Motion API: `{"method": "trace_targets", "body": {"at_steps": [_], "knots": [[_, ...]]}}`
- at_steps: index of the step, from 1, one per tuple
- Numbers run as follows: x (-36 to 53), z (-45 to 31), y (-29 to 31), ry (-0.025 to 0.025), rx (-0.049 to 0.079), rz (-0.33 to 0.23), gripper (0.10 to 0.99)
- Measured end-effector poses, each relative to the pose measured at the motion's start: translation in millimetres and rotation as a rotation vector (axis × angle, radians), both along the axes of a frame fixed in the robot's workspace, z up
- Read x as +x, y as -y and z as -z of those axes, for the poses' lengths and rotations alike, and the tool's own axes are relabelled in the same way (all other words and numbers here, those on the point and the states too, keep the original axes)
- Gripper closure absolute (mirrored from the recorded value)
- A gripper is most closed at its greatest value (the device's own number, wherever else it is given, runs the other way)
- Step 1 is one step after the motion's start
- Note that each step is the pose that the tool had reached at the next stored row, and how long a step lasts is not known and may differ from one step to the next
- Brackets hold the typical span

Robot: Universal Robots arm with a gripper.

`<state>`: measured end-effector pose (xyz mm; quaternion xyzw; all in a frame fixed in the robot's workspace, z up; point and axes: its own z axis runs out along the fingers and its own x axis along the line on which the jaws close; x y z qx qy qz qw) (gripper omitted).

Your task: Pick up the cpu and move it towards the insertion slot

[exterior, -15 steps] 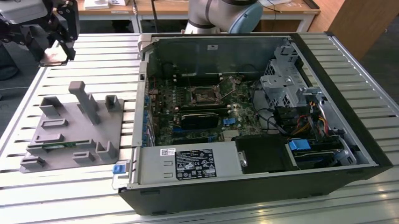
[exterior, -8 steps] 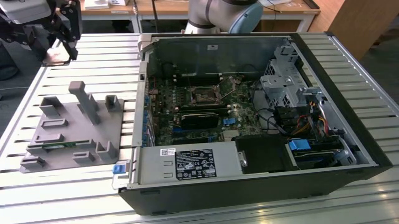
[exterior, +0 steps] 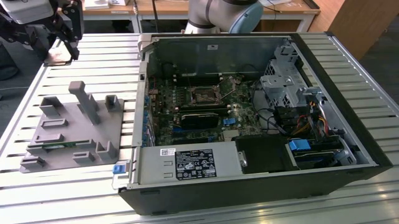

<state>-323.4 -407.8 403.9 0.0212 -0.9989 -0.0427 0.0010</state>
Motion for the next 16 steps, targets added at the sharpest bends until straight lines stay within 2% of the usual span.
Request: {"method": "trace_targets", "body": {"at_steps": [11, 16], "knots": [[3.5, 0.0, 0.0, 0.0000, 0.001, -0.001, 0.541], [8.5, 0.0, 0.0, 0.0000, 0.001, -0.001, 0.541]]}}
